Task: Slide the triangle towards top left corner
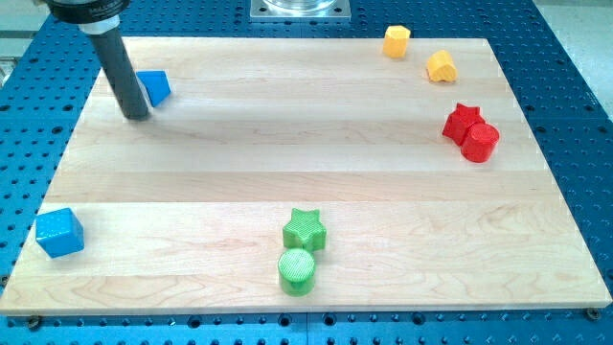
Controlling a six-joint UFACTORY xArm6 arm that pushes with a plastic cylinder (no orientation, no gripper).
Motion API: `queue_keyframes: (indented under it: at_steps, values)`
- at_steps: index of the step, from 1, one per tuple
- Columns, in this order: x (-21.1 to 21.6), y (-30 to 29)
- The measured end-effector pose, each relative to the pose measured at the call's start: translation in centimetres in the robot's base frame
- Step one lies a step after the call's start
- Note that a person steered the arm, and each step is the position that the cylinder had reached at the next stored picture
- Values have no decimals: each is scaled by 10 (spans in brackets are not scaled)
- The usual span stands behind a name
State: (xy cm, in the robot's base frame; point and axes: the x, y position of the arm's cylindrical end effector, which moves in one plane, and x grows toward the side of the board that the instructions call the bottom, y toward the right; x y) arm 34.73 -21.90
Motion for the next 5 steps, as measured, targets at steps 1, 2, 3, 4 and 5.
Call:
queue_keyframes:
  at_steps: [1,2,3,4,5]
  values:
    - [-33,21]
    - [-67,31]
    - [-91,17]
    - [-83,5]
    - [-65,14]
